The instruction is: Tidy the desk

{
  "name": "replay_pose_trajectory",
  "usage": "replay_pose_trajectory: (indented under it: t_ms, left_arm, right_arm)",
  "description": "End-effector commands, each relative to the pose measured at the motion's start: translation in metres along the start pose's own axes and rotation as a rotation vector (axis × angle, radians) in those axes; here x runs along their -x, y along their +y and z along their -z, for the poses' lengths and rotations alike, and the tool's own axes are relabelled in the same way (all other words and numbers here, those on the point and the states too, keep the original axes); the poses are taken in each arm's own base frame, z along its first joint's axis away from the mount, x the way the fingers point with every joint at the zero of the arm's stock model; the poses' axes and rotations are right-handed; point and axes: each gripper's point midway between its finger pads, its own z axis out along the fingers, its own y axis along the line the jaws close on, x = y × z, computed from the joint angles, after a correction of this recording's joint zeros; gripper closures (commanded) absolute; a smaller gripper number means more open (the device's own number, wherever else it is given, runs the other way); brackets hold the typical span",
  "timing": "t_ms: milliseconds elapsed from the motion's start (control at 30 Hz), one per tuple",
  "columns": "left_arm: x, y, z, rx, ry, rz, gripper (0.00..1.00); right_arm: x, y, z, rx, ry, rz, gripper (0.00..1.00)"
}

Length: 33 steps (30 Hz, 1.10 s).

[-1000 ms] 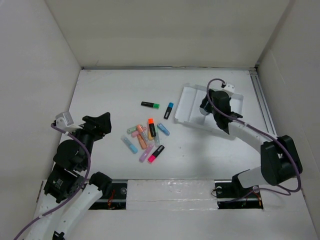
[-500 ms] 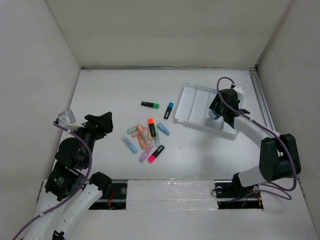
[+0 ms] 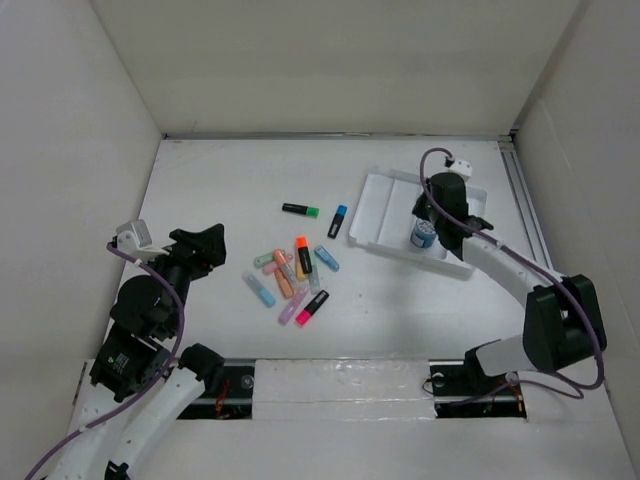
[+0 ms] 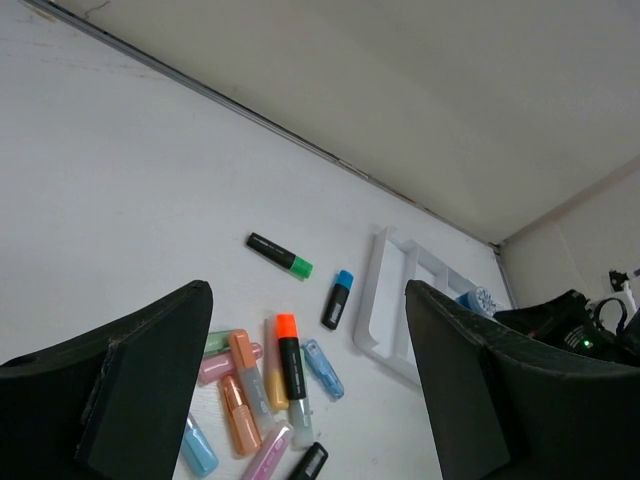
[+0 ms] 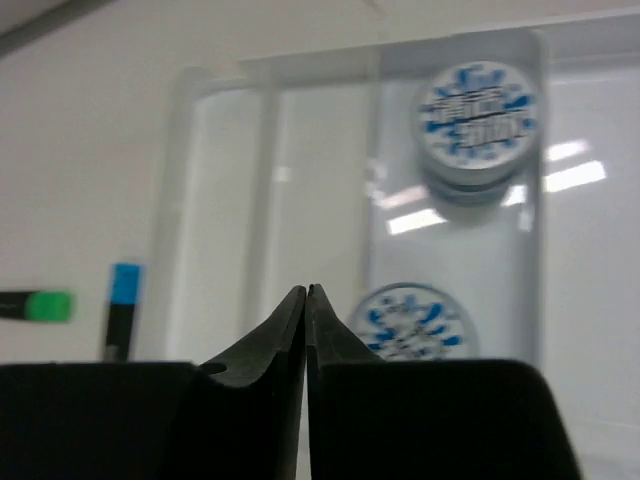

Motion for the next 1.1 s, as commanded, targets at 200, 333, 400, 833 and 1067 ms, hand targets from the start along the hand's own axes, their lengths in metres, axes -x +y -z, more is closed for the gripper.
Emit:
replay_pose_trajectory:
  t_ms: [200, 333, 400, 833, 1067]
  left_arm:
    - [0.004, -0.006, -0.002, -0.025, -0.018, -0.003, 0.26]
    - [0.003, -0.006, -0.003, -0.025, -0.016, -0.007, 0.26]
    - [0.002, -0.007, -0.003, -0.031, -0.012, -0.01, 0.26]
    - [-0.001, -0.008, -0.005, -0.033, -0.001, -0.017, 0.26]
    - [-0.001, -0.009, -0.005, -0.037, 0.002, -0.02, 0.26]
  right_arm:
    - [-0.05, 0.216, 0.022, 0.578, 0.05, 0.318, 0.69]
    - [-0.105, 0.255, -0.001, 0.66, 0.243, 0.466, 0.49]
    - [-0.13, 0.258, -0.022, 0.625, 0.295, 0.517, 0.33]
    - [-0.159, 0.272, -0.07, 0.47, 0.334, 0.758, 0.17]
    - [-0.188, 0.281, -0.079, 0.491, 0.386, 0.816, 0.17]
